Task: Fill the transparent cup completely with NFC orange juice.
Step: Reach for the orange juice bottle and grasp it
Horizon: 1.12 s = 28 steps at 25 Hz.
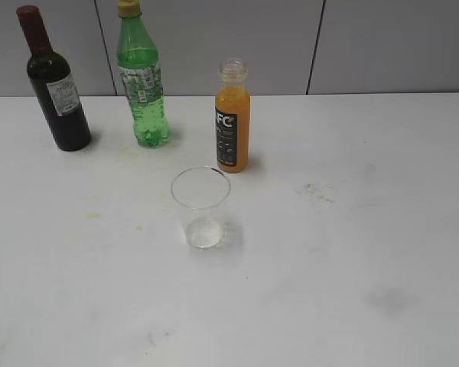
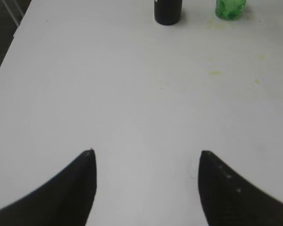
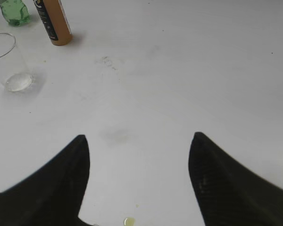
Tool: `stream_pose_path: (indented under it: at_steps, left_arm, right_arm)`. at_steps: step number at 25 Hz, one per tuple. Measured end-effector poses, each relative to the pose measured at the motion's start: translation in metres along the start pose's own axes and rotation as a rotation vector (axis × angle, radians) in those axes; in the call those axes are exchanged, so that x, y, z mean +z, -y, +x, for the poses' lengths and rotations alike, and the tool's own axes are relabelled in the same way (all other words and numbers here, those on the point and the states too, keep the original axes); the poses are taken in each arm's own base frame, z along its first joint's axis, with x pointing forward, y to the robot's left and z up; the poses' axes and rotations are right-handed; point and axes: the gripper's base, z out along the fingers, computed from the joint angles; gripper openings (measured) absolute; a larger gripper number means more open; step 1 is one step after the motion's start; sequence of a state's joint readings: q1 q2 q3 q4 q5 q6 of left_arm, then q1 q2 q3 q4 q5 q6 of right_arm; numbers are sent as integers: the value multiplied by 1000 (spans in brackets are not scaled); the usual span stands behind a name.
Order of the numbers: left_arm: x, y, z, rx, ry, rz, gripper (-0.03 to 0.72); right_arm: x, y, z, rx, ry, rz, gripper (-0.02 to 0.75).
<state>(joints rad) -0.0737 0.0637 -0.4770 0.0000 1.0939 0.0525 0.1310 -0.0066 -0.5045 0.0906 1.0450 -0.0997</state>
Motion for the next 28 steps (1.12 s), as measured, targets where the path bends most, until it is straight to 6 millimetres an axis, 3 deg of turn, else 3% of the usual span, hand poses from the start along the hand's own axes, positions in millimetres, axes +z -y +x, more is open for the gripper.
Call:
stream_pose_path:
  at_steps: [4,8,14,19,28]
  left_arm:
    - [0,0,0,0,0,0,536]
    - [-1,2,-4,-15,15,27,632]
    - [11,6,-36,33,123,76,661]
    - [46,16,-66,136,127,197,652]
    - [130,36,-111,183,98,469,638]
  right_arm:
    - [0,0,0,0,0,0,507]
    - [0,0,0,-1,0,0,507]
    - [0,0,0,-1,0,0,507]
    - [0,0,0,-1,0,0,507]
    - [0,0,0,0,0,-2,507]
